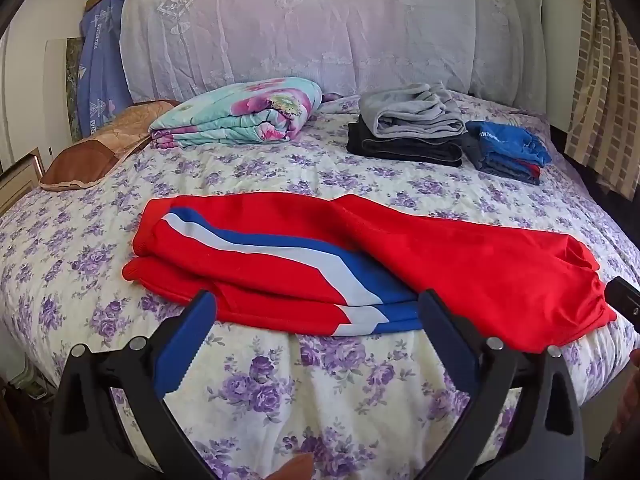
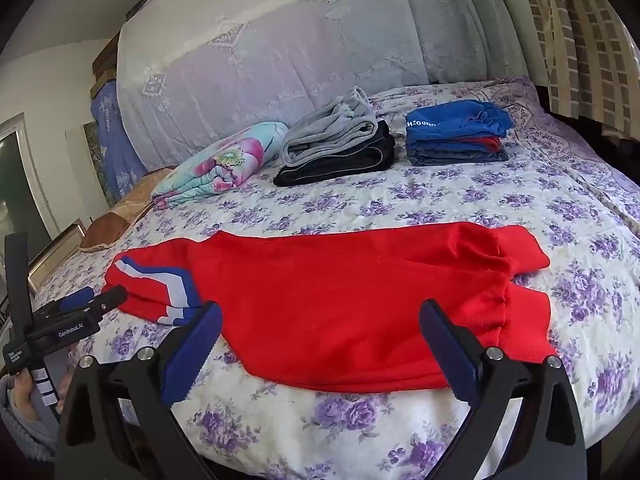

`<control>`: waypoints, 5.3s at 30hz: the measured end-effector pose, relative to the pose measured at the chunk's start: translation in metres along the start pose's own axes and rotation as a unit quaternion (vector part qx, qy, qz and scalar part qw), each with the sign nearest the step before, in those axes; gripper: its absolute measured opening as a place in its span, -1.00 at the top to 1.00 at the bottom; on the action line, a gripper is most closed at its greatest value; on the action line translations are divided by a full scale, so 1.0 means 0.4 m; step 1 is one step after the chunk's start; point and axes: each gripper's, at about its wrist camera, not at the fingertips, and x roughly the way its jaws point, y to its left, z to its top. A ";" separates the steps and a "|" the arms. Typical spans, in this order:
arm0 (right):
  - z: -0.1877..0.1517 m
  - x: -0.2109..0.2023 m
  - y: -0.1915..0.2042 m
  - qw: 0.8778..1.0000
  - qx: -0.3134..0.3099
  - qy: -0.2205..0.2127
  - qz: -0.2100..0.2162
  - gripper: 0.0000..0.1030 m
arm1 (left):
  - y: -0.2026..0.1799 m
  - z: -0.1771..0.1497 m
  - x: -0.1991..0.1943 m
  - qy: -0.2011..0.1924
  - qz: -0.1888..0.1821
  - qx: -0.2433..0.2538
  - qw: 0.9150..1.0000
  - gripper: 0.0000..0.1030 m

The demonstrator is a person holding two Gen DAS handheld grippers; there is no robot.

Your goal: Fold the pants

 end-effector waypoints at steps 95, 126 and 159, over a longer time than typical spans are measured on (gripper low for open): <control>-0.011 -0.003 -0.027 0.999 0.035 0.010 -0.001 -0.92 | 0.036 -0.018 0.040 0.038 -0.011 -0.036 0.999 -0.91; -0.081 -0.003 -0.251 0.947 0.267 0.075 0.163 -0.92 | 0.441 0.045 0.130 0.082 -0.228 -0.370 0.897 -0.90; -0.143 0.044 -0.362 0.877 0.421 0.108 0.204 -0.02 | 0.445 0.110 0.238 0.070 -0.244 -0.344 0.904 0.84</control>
